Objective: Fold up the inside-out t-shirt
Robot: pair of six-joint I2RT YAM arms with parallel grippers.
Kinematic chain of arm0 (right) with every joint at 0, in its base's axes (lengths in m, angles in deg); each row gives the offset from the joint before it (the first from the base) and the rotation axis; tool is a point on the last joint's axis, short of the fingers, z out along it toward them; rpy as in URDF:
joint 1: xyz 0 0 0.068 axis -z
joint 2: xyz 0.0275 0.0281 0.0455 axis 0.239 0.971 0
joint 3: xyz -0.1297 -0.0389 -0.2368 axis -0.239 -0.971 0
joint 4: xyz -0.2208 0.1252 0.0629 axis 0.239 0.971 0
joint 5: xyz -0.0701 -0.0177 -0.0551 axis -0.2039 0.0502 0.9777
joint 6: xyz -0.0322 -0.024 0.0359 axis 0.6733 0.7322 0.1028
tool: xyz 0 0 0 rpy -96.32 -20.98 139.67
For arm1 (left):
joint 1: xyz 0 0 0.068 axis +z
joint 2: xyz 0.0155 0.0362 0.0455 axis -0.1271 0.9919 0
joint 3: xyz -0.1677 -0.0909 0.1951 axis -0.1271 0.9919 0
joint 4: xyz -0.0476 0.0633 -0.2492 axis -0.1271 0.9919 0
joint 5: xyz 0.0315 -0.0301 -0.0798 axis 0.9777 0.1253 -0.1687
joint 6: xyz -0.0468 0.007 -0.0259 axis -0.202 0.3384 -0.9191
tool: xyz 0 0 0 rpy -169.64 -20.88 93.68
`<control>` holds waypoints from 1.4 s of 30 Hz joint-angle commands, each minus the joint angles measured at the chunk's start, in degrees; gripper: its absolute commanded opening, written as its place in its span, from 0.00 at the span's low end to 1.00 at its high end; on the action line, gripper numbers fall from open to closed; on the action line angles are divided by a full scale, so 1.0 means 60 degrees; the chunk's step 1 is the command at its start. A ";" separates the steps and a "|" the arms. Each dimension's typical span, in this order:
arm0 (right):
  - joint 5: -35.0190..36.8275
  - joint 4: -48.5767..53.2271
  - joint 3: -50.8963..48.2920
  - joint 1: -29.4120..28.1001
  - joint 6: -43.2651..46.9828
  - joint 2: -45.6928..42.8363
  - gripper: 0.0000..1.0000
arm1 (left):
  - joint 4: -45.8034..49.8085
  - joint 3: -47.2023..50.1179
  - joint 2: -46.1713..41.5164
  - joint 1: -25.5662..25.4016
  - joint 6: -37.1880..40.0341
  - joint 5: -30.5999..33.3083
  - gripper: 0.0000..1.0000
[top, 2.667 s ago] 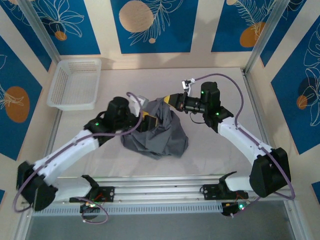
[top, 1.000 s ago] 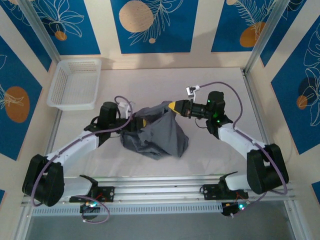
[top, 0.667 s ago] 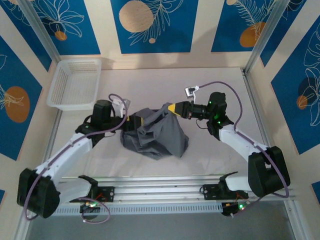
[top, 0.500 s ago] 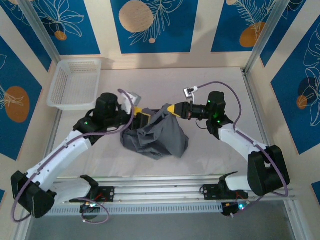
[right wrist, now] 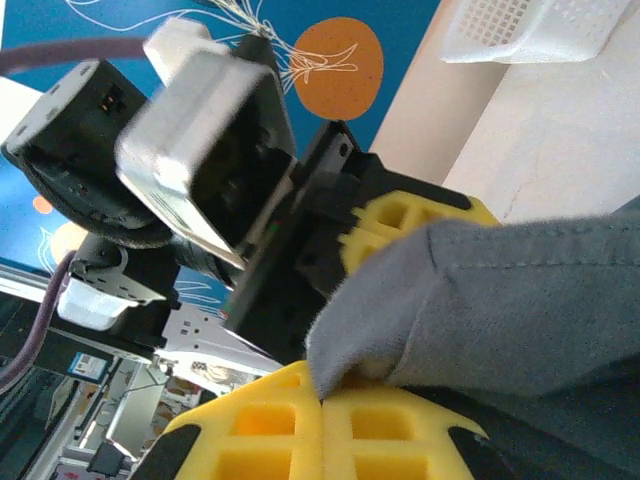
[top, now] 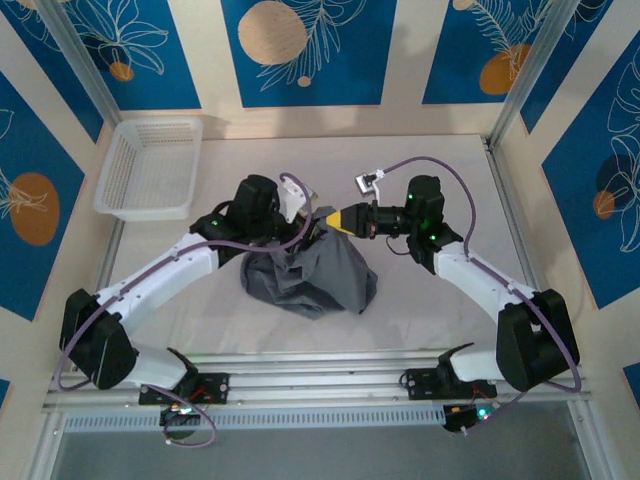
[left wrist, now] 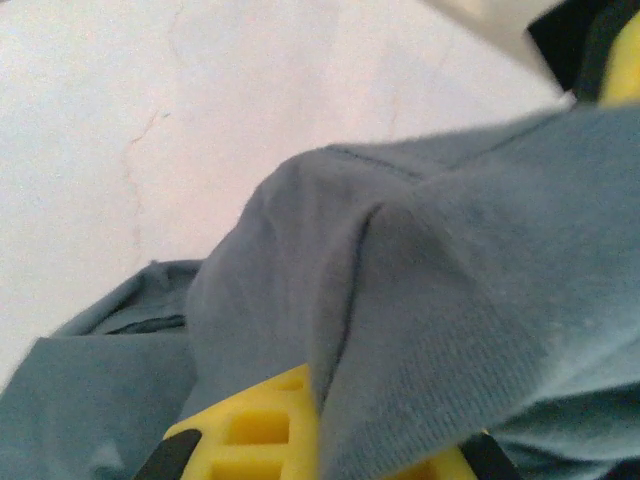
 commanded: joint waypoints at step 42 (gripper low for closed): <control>0.0198 -0.2042 -0.1042 -0.1061 0.0973 -0.1220 0.00 | -0.0239 -0.0343 0.1010 0.2133 -0.4131 -0.3349 0.04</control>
